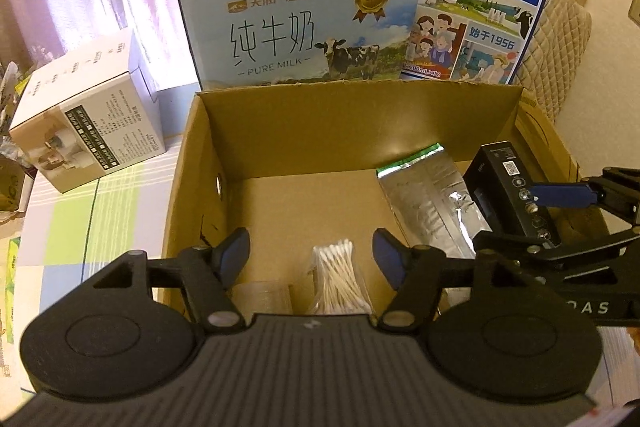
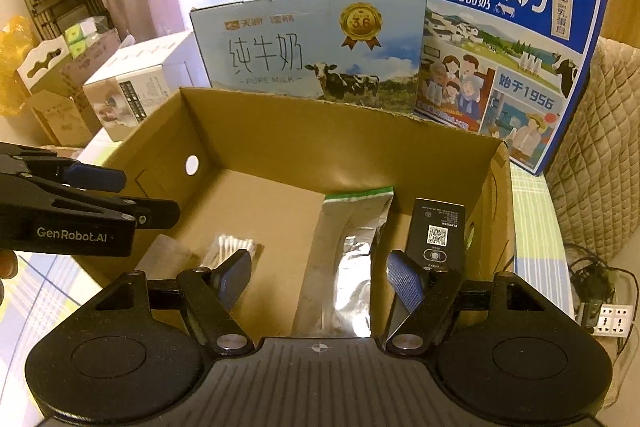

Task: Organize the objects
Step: 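Open the right tool to release the foil bag while the left tool releases the swabs, then withdraw both tools from the box back over the table items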

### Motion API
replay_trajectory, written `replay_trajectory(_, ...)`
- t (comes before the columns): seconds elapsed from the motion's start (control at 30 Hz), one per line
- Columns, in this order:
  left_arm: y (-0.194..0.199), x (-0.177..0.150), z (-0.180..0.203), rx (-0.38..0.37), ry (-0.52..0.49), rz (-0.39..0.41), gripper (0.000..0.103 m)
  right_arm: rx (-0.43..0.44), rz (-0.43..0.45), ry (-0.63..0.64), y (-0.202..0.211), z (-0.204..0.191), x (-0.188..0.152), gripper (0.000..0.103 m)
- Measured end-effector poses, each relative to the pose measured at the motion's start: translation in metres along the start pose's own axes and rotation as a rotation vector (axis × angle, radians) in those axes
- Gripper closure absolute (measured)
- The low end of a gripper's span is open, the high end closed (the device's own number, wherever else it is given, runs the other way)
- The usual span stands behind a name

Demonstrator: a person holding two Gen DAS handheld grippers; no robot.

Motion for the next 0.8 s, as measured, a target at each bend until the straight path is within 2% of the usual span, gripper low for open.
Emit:
replay_trajectory(0.47, 0.045, -0.008, 0.010, 0.044, 0.009, 0.034, 0.035, 0.039, 0.066, 0.005, 0.047, -0.007, -0.005, 0.031)
replay_trajectory(0.67, 0.069, -0.018, 0.014, 0.064, 0.034, 0.054, 0.032, 0.070, 0.140, -0.026, 0.078, -0.002, -0.010, 0.031)
replay_trajectory(0.8, 0.089, -0.030, 0.014, 0.075, 0.061, 0.072, 0.031, 0.122, 0.195, -0.096, 0.102, 0.004, -0.016, 0.031)
Point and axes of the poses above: each gripper's, at about its wrist camera, not at the fingertips, and y roughly against the way its jaws point, z to its right, x to its top, the point moved 9 cm from there along -y, roughly the way its jaws point, and after that the axes turned 10 degrees about -y, right-handed, at the moved point
